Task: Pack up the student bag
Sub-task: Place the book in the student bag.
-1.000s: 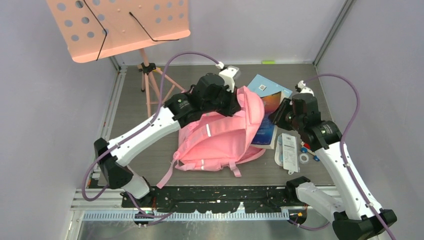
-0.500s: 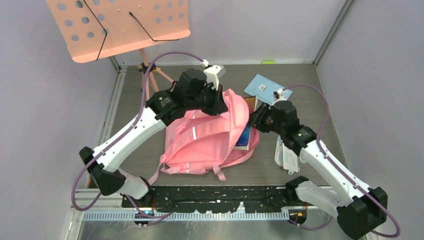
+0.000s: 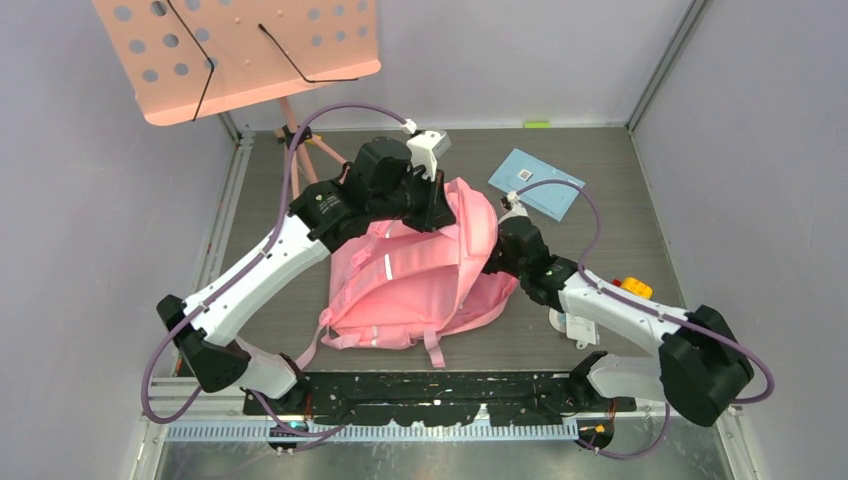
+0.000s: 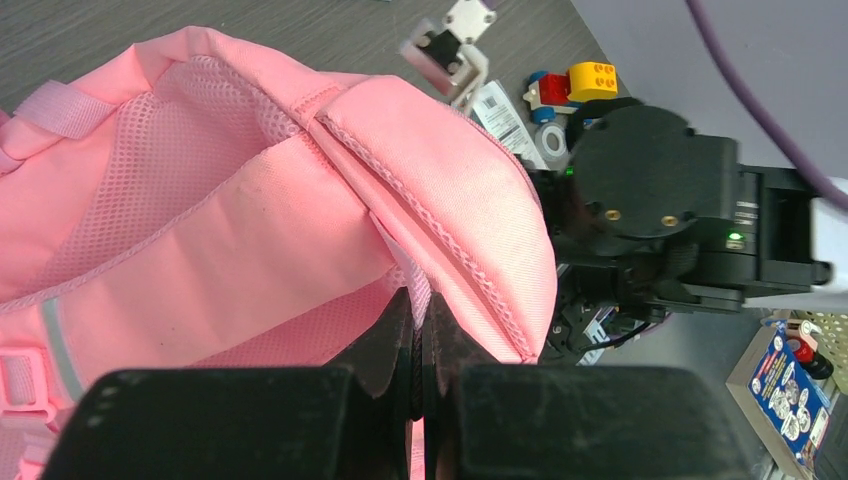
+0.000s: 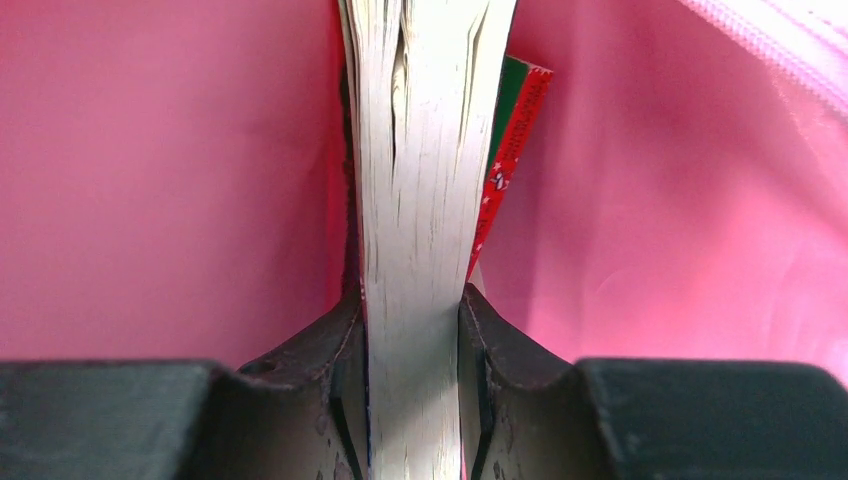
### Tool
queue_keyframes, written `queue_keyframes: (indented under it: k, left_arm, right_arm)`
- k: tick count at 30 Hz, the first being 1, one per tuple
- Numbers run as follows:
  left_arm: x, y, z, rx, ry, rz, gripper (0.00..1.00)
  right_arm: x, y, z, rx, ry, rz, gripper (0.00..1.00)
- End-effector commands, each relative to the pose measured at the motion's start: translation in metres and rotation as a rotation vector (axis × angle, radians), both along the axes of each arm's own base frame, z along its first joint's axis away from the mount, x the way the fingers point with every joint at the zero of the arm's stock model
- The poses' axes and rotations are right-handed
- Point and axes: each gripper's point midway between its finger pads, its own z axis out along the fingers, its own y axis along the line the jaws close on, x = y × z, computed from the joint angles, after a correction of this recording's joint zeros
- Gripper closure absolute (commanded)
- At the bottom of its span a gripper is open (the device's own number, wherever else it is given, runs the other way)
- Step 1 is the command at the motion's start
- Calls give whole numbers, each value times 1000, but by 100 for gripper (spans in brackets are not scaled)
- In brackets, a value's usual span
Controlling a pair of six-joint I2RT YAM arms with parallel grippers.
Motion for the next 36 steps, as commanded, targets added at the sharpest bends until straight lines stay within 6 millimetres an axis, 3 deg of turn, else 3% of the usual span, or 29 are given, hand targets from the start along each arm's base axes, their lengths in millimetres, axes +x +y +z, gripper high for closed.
queue_keyframes:
  k: [1, 4, 9, 11, 15, 16, 20, 24, 26, 29, 36]
  left_arm:
    - [-8, -1, 41, -110, -87, -45, 100]
    - [-8, -2, 38, -113, -79, -46, 100]
    - [-9, -2, 36, -114, -79, -47, 100]
    - [-8, 1, 35, -104, -82, -44, 100]
    - [-9, 7, 36, -96, -95, -35, 100]
    - [-9, 8, 35, -96, -96, -31, 100]
    - [-8, 12, 34, -96, -98, -21, 100]
    - [-7, 14, 35, -95, -101, -16, 100]
    - [-6, 15, 35, -94, -104, -15, 100]
    - [-5, 16, 34, -92, -103, -12, 100]
    - [-5, 17, 32, -90, -98, -7, 100]
  right_arm:
    - [41, 26, 80, 248, -259, -71, 99]
    - [48, 33, 76, 265, -271, -99, 100]
    - [61, 56, 47, 268, -224, -100, 98]
    - [63, 59, 35, 248, -193, -102, 87]
    - [60, 45, 18, 197, -174, -142, 48]
    - [58, 41, 22, 192, -183, -149, 37]
    - [49, 23, 14, 112, -173, -172, 23]
    - [37, 9, 4, 69, -151, -178, 21]
    - [31, 7, 0, 78, -134, -173, 25]
    - [24, 8, -3, 108, -111, -166, 31]
    - [14, 17, -27, 85, -35, -138, 32]
